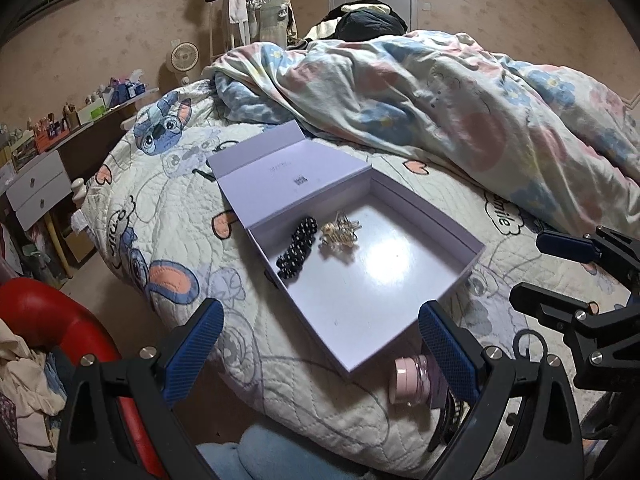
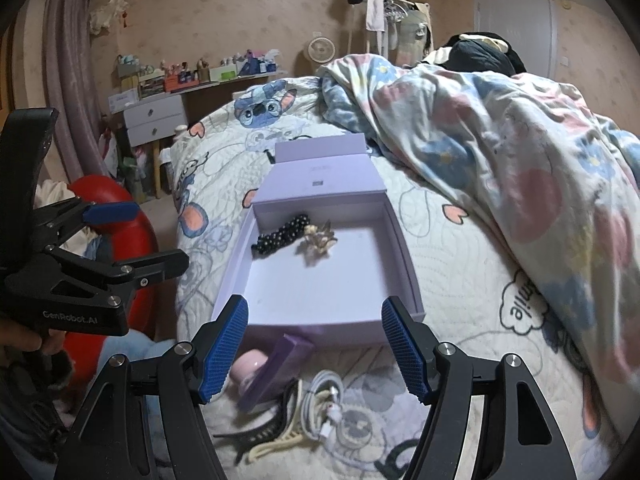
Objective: Organize rigid objects
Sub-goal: 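Withdraw both grippers from the box back toward the remaining items, then grasp the pink round compact with the left gripper while the right grasps the purple box, then carry the pink compact and purple box toward the lavender box with both grippers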
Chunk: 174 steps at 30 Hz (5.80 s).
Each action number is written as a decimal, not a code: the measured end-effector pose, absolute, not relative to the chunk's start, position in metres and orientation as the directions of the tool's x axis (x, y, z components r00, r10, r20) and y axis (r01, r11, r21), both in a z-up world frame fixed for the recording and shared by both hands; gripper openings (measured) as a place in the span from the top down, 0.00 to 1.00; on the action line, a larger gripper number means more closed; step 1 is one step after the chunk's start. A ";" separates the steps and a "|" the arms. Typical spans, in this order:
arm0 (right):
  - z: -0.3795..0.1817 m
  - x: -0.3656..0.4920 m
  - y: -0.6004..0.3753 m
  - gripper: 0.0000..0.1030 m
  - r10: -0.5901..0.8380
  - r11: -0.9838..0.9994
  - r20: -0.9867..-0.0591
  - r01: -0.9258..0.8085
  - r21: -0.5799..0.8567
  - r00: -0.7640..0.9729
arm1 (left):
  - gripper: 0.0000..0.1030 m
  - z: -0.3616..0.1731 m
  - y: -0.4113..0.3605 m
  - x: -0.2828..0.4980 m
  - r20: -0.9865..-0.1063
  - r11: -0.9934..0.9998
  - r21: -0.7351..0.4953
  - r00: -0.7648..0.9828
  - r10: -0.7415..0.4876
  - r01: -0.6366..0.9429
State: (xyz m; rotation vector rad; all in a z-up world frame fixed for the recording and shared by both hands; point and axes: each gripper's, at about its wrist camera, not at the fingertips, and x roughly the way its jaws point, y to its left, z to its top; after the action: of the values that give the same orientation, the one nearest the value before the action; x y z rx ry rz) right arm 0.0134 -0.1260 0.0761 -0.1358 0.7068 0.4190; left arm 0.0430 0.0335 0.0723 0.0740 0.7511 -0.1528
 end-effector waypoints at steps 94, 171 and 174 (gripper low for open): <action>-0.033 0.060 -0.136 0.81 0.556 0.800 -0.730 -0.495 0.339 0.399 | 0.20 -0.072 0.013 0.044 -0.836 0.950 -0.067 0.504 -0.219 0.304; 0.025 -0.004 -0.139 0.85 0.510 0.832 -0.675 -0.506 0.229 0.533 | 0.50 0.012 0.012 0.019 -0.728 0.959 -0.119 0.634 -0.259 0.256; 0.028 -0.001 -0.140 0.85 0.506 0.834 -0.672 -0.504 0.224 0.540 | 0.50 0.015 0.010 0.025 -0.725 0.956 -0.125 0.633 -0.272 0.267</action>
State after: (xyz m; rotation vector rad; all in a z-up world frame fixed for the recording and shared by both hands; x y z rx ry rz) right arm -0.0008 -0.1404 0.0283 0.0034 0.7999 0.6003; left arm 0.0246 0.0100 0.0150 -0.0057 0.8297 -0.3080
